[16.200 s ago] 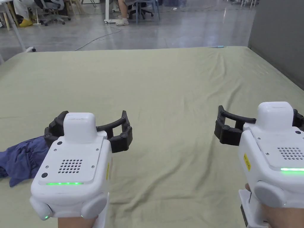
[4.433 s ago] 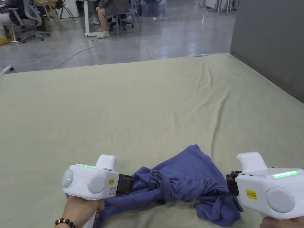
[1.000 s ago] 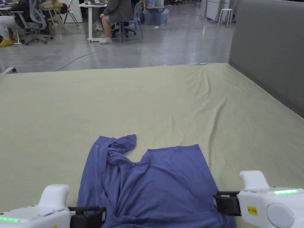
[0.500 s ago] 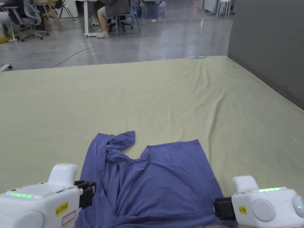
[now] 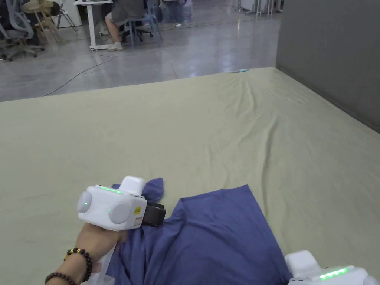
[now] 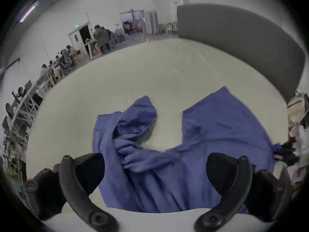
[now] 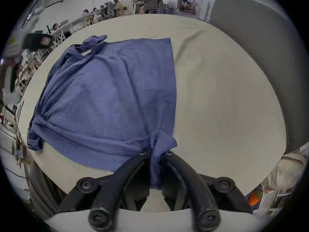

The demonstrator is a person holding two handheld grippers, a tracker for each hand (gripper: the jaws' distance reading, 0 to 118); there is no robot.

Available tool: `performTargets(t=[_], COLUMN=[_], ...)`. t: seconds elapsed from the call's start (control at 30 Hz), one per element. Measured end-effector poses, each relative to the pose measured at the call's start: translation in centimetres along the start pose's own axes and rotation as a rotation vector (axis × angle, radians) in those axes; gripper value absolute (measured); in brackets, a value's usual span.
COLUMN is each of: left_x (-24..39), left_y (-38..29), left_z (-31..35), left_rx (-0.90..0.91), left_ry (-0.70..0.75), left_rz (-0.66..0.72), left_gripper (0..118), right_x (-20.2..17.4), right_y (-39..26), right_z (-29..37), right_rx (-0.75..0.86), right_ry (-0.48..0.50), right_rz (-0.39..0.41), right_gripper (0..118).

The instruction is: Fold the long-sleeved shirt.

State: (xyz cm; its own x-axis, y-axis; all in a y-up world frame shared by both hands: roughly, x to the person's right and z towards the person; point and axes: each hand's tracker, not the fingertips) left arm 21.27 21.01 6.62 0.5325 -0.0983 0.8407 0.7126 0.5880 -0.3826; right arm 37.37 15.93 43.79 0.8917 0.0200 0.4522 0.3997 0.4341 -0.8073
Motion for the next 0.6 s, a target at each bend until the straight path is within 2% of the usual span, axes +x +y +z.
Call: performTargets(t=[0.07, 0.1, 0.13, 0.17, 0.2, 0.23, 0.27, 0.4, 0.53, 0.6], left_x=[0.3, 0.3, 0.5, 0.7, 0.9, 0.9, 0.6, -2.2, -4.6, -5.3], left_y=[0.5, 0.1, -0.4, -0.9, -1.6, -1.5, -1.6, -0.6, 1.6, 2.6], left_z=[-3.6, -5.0, -5.9, -6.6, -7.0, -6.1, -5.3, -0.7, 7.2, 10.7], left_rx=[-0.088, -0.124, -0.159, -0.183, -0.201, -0.110, -0.112, -0.020, 0.137, 0.204], left_ry=[0.029, 0.060, 0.114, 0.153, 0.149, 0.140, 0.134, 0.051, 0.045, 0.017], left_rz=[0.007, 0.015, 0.018, 0.027, 0.038, 0.054, 0.080, 0.196, 0.245, 0.235], left_gripper=[117, 105, 80, 42, 24, 17, 11, 11, 11, 11], right_x=[0.0, 0.0, 0.0, 0.0, 0.0, 0.0, 0.1, 0.7, 2.4, 2.9], right_y=[0.1, 0.1, 0.1, 0.1, 0.2, 0.1, 0.2, 1.0, 4.5, 7.7], right_z=[0.1, 0.1, 0.1, 0.1, 0.1, 0.0, 0.0, 1.2, 7.0, 10.4], right_rx=[-0.003, -0.004, -0.004, -0.004, -0.005, -0.005, -0.006, -0.018, 0.227, 0.322], right_ry=[0.004, 0.005, 0.005, 0.005, 0.005, 0.005, 0.006, 0.031, 0.110, 0.152], right_rz=[-0.003, -0.003, -0.003, -0.001, -0.001, 0.000, 0.002, 0.004, -0.124, -0.100], right_gripper=[6, 6, 6, 6, 6, 6, 6, 6, 5, 5])
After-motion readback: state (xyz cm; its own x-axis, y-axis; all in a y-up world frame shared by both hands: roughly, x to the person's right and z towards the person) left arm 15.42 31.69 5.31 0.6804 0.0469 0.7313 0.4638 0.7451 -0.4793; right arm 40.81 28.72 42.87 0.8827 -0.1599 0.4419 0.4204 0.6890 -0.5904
